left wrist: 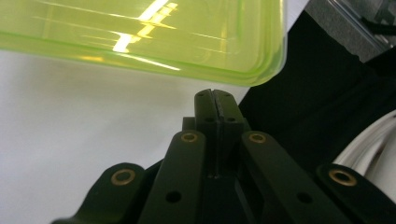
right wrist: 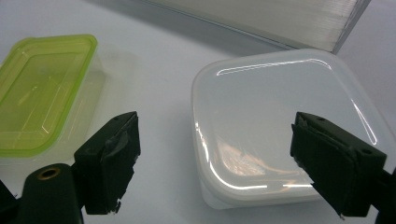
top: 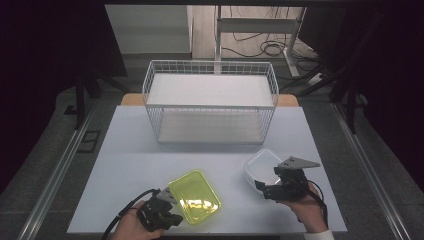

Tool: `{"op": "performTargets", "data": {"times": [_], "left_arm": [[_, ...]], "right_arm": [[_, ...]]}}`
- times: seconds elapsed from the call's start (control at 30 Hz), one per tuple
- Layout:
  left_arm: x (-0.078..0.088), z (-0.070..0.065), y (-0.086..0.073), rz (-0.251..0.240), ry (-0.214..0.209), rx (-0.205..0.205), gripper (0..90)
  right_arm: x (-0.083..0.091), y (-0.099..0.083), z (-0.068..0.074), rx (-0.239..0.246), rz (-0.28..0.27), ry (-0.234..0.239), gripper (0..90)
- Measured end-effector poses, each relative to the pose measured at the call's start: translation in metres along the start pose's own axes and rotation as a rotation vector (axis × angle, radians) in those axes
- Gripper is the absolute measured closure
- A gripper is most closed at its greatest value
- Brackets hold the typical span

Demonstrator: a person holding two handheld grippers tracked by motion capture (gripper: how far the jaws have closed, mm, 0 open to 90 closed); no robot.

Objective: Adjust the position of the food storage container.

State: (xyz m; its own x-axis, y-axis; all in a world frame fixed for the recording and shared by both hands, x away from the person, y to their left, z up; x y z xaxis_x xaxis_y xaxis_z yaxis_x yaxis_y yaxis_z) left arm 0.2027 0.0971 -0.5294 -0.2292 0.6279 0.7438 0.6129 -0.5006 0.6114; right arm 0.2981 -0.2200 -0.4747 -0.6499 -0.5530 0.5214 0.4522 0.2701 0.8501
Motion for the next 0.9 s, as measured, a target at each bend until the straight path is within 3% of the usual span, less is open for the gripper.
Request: {"op": "performTargets", "data": {"times": [0.47,0.73,0.9], "left_arm": [[-0.014,-0.009,0.003,0.022,-0.009,-0.011,90.0],[-0.034,-0.022,0.013,0.038,-0.033,-0.023,90.0],[-0.048,-0.024,0.023,0.035,-0.033,-0.004,90.0]], "right_arm": [[0.002,-0.001,-0.002,-0.009,0.0,-0.006,16.0],[0.004,0.001,-0.004,-0.014,-0.008,-0.011,16.0],[0.006,0.001,-0.009,-0.024,-0.012,-0.018,16.0]]}}
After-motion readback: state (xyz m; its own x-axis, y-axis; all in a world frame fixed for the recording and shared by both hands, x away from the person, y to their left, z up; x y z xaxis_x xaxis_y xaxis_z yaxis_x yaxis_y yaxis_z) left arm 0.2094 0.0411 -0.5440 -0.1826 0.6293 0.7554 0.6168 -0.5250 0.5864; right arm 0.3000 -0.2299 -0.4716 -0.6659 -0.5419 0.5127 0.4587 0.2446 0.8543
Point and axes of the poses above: each handheld gripper's, and its own axes: x roughly backward along the jaws, y roughly out of its top, z roughly to its left, the point moved 5 cm from there along -x, roughly forward along the jaws, and after that the axes turned 11 degrees about -z, right-handed, at the moved point
